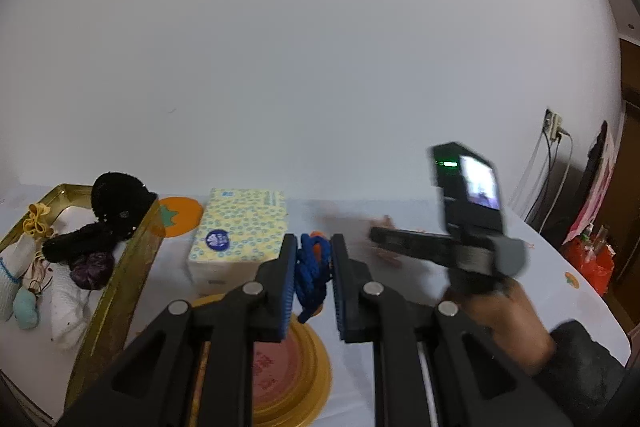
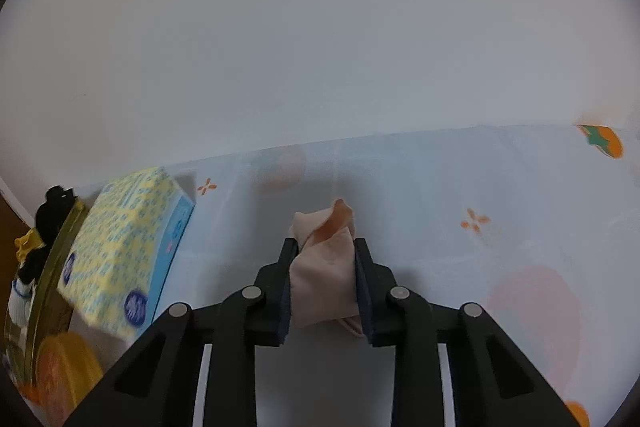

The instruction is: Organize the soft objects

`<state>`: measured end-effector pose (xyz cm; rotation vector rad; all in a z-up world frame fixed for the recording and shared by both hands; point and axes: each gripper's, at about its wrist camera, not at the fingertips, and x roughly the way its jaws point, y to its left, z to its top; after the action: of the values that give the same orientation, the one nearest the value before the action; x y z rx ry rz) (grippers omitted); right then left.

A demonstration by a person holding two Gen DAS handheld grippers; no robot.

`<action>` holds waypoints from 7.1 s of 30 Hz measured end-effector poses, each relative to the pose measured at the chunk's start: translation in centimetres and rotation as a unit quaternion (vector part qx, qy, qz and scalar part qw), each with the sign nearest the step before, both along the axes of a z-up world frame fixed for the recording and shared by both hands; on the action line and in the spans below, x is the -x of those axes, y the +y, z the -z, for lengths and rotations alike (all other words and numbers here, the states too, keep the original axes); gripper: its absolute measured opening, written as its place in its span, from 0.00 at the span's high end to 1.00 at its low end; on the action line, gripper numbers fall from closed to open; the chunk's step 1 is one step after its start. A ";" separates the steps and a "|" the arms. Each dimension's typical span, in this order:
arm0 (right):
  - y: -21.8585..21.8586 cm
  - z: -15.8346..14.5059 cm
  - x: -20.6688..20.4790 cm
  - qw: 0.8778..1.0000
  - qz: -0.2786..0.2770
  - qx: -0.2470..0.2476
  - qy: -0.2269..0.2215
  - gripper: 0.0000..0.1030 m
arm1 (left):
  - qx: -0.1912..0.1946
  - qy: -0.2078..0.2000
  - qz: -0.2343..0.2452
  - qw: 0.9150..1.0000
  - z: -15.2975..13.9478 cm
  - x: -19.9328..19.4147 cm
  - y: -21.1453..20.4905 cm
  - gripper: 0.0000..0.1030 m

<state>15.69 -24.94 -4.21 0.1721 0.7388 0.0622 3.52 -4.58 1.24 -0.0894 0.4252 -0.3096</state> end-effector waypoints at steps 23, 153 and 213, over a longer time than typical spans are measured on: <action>3.7 -3.2 15.3 0.985 0.047 0.041 -0.164 0.72 | -0.010 -0.009 -0.025 1.000 0.9 0.4 1.1 0.86; 32.1 -3.7 14.5 0.960 -0.119 0.047 -0.247 0.71 | -0.056 -0.005 -0.193 0.980 2.5 -0.2 24.8 0.86; 27.5 -4.5 17.4 0.946 -0.057 -0.036 -0.317 0.09 | -0.060 -0.082 -0.259 0.961 1.6 3.0 24.7 0.00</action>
<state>-1.69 2.61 0.31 0.1659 0.1017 0.2441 0.57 20.12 -0.40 -0.0528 0.2422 0.2246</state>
